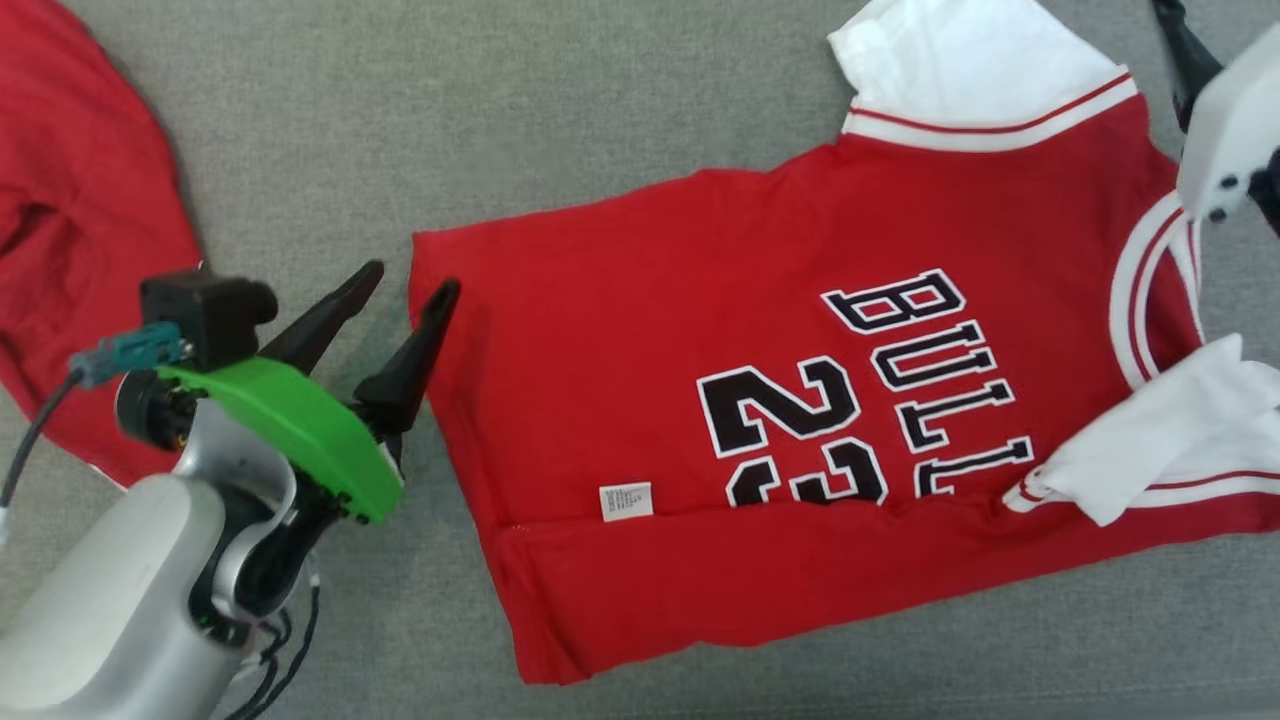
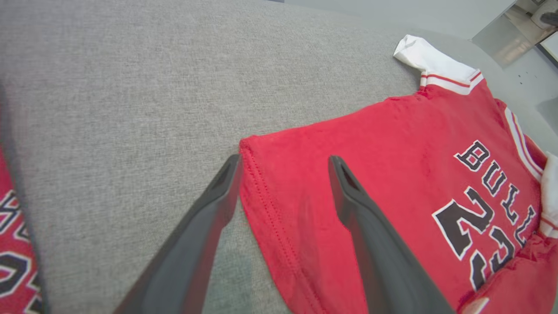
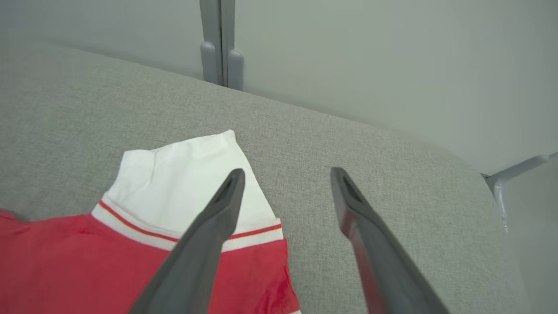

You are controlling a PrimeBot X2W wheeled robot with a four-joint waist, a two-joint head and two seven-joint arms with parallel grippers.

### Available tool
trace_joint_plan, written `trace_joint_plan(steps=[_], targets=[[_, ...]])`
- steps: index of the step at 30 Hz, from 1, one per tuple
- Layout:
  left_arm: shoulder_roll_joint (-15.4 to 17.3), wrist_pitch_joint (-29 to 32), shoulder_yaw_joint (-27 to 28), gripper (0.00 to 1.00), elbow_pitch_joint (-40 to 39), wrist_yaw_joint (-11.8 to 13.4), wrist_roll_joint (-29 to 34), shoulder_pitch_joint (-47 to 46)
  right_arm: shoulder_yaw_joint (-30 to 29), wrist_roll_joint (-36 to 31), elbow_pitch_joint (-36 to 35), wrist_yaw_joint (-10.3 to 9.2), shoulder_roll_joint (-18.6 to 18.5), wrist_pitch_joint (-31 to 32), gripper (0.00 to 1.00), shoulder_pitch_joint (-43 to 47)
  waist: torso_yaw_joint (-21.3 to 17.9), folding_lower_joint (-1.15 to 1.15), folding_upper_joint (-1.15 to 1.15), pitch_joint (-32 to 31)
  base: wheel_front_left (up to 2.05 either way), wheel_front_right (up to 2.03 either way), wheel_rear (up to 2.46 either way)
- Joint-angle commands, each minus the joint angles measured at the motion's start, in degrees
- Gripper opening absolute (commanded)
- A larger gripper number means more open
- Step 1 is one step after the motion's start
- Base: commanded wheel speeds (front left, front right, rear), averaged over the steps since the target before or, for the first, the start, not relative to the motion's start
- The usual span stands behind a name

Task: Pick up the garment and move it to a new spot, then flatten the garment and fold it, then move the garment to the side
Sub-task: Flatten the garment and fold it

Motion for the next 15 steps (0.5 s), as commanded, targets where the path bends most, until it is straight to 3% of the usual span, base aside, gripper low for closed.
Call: trace_joint_plan(steps=[1,6,15], targets=[[-1.3,0.2,-0.6,1.0,1.9,-0.7,0.8,-2.6,0.7,-1.3,2.7,-0.09,0.3,-0.6,1.0,-3.0,5.5,-0.01,0.0,6.7,0.0,0.0,0.0],[-6.7,-0.3,-3.2,1.0,8.7,-3.6,1.7,-8.3,2.6,-4.4,14.7,-0.09,1.3,-2.9,1.0,-11.2,8.8,-0.01,0.0,8.4,0.0,0.0,0.0],[-9.8,-0.2,-6.0,1.0,13.8,-6.5,2.8,-12.3,1.6,-6.2,26.2,-0.09,2.0,-5.5,1.0,-17.0,10.7,-0.01,0.0,9.8,0.0,0.0,0.0]])
